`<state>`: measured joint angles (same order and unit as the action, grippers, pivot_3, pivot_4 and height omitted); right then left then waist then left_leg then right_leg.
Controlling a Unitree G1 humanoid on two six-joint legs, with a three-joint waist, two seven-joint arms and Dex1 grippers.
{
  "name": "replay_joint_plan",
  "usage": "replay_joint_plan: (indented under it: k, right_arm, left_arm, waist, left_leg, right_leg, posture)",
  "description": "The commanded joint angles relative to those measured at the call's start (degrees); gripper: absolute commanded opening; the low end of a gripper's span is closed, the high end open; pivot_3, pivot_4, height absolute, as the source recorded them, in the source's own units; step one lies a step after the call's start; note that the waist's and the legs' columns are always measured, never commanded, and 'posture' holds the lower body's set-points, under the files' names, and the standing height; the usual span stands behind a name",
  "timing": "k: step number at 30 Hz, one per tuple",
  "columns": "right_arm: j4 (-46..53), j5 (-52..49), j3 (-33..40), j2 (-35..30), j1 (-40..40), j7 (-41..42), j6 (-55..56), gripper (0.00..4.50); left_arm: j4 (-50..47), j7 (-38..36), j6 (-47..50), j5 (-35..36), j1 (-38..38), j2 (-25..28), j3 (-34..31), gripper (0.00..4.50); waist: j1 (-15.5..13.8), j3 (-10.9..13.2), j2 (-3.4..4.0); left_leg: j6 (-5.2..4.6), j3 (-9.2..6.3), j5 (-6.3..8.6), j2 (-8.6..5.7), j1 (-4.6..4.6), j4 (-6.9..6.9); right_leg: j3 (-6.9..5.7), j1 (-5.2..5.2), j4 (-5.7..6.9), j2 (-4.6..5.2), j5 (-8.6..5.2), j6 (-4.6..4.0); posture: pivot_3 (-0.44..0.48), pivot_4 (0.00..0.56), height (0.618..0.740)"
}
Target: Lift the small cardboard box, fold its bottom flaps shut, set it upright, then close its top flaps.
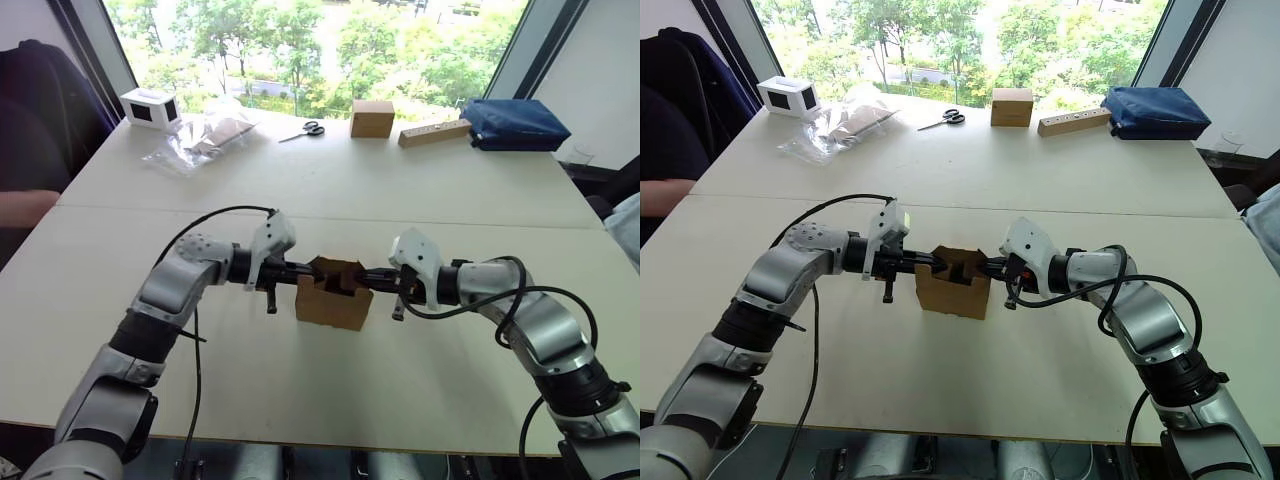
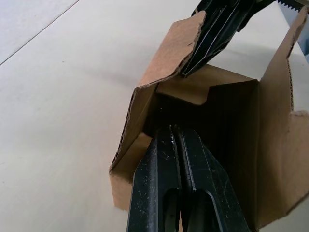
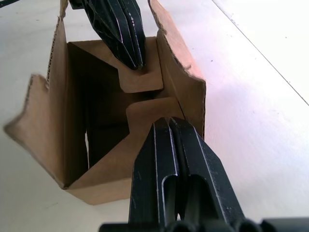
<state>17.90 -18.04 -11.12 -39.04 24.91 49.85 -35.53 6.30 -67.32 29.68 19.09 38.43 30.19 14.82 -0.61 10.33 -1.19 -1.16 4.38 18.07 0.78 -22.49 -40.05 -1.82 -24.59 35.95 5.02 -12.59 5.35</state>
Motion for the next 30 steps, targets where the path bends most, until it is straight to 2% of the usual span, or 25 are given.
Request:
replay_joint_plan:
  k: [1,13,20,25,30]
  right_arm:
    - [0.95,0.22,1.12,0.16,0.97,-0.05,1.04,0.00]
    - [3.25,-2.57,4.49,-0.08,0.91,-0.19,-0.17,0.00]
    - [7.85,-5.65,7.63,-0.30,-0.50,-1.22,-2.42,0.00]
    - [11.33,-10.03,11.02,0.18,-0.86,-2.83,-5.99,0.00]
    - [17.50,-21.26,16.49,1.73,0.09,-5.65,-13.44,0.00]
  left_arm:
    - [1.00,0.42,-0.01,-0.10,1.76,-0.02,-1.69,0.06]
    - [0.04,-0.35,6.68,5.53,4.48,1.29,-7.47,0.06]
    - [8.24,1.27,4.58,4.77,8.27,0.59,-10.55,0.06]
    - [17.27,2.04,-1.45,1.22,11.07,-1.44,-9.50,0.06]
    - [28.09,0.82,-7.85,-2.61,14.16,-4.30,-8.20,0.06]
  waist:
    - [0.01,0.00,0.00]
    - [0.04,0.01,0.00]
    - [-0.08,0.01,0.00]
    - [-0.07,0.02,-0.01]
    - [-0.07,0.02,-0.01]
  left_leg:
    - [0.00,0.00,0.00,0.00,0.00,0.00]
    - [0.00,0.00,0.00,0.02,-0.01,0.01]
    - [0.00,-0.01,0.00,0.01,-0.01,0.00]
    - [0.00,0.00,0.00,0.00,-0.03,0.00]
    - [-0.01,-0.01,0.01,0.00,-0.03,0.01]
  right_leg:
    - [0.00,0.00,0.00,0.00,0.00,0.00]
    - [0.00,0.00,-0.01,0.00,0.00,0.00]
    - [-0.02,0.00,-0.01,0.00,0.00,0.00]
    - [-0.02,-0.01,-0.02,0.00,0.00,0.01]
    - [-0.03,-0.01,-0.02,0.00,0.00,0.01]
  posture:
    - [0.000,0.150,0.740]
    - [0.000,0.150,0.740]
    - [0.000,0.150,0.740]
    - [0.000,0.150,0.740]
    - [0.000,0.150,0.740]
